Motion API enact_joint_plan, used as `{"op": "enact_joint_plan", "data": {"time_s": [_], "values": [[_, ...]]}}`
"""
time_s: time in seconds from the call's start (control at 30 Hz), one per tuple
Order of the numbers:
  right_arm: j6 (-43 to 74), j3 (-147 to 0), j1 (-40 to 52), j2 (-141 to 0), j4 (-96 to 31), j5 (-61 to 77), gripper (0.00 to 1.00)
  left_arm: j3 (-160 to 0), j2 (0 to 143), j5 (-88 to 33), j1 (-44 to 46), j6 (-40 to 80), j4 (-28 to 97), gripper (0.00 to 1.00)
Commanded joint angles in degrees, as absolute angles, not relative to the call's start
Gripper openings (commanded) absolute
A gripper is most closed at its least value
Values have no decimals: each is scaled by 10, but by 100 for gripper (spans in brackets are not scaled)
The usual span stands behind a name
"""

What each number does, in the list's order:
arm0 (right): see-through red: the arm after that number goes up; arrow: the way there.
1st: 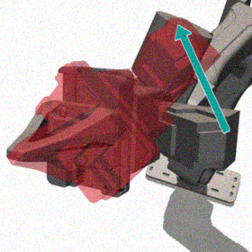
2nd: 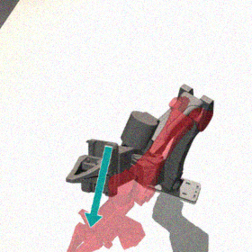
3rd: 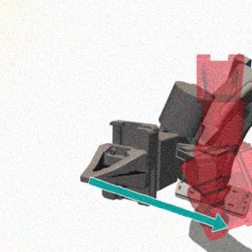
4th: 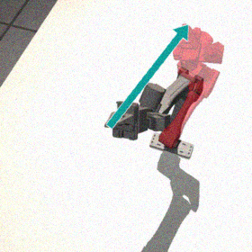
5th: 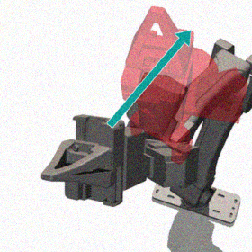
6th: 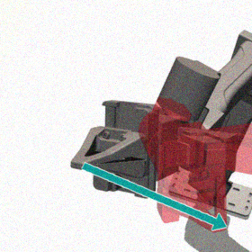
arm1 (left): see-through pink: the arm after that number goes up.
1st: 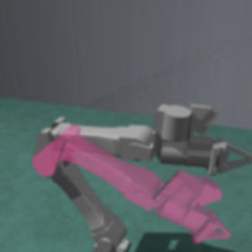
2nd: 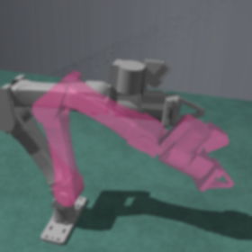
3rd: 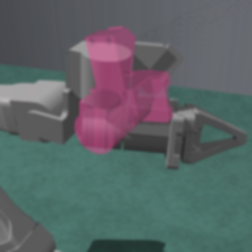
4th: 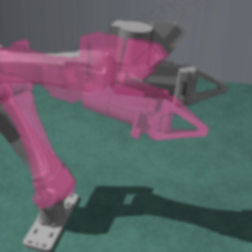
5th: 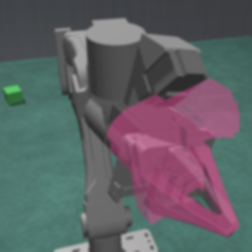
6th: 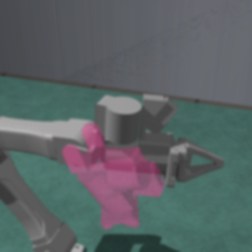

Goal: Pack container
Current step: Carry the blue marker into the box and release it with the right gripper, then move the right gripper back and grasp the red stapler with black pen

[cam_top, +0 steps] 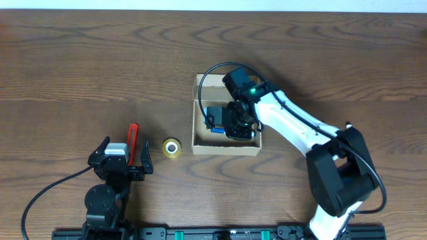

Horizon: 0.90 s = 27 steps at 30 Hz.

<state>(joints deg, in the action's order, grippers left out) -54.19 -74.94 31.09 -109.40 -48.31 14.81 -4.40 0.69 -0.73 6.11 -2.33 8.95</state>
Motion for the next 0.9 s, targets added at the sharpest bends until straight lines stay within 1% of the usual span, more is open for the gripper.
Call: {"op": "enact_joint_plan", "data": {"time_s": [0.0, 0.03, 0.07, 0.2, 0.37, 0.43, 0.47, 0.5, 0.53, 0.57, 0.6, 0.63, 0.73, 0.8, 0.87], "values": [[-542, -753, 316, -1105, -478, 155, 23, -27, 3, -15, 60, -17, 96, 95], [-533, -753, 315, -1105, -473, 155, 35, -27, 3, -15, 60, -17, 96, 95], [-527, -753, 315, -1105, -468, 155, 40, -27, 3, -15, 60, -17, 96, 95], [-524, -754, 316, -1105, -463, 156, 50, -27, 3, -15, 60, -17, 96, 95], [-469, -782, 316, -1089, -480, 169, 51, -27, 3, -15, 60, -17, 96, 95], [-408, -815, 314, -1077, -498, 166, 59, -27, 3, -15, 60, -17, 96, 95], [-373, -836, 311, -1069, -509, 163, 66, -27, 3, -15, 60, -17, 96, 95], [-348, -856, 308, -1062, -521, 163, 70, -27, 3, -15, 60, -17, 96, 95], [-328, -877, 304, -1056, -534, 163, 73, -27, 3, -15, 60, -17, 96, 95], [-315, -901, 298, -1049, -553, 159, 72, -27, 3, -15, 60, -17, 96, 95], [-301, -924, 290, -1042, -566, 145, 66, -27, 3, -15, 60, -17, 96, 95], [-272, -939, 282, -1037, -570, 118, 65, -27, 3, -15, 60, -17, 96, 95], [-126, -970, 247, -1017, -576, -1, 65, -27, 3, -15, 60, -17, 96, 95], [-51, -980, 213, -1000, -592, -58, 66, -27, 3, -16, 60, -17, 96, 95], [17, -981, 171, -980, -613, -96, 69, -27, 3, -16, 60, -17, 96, 95]]}}
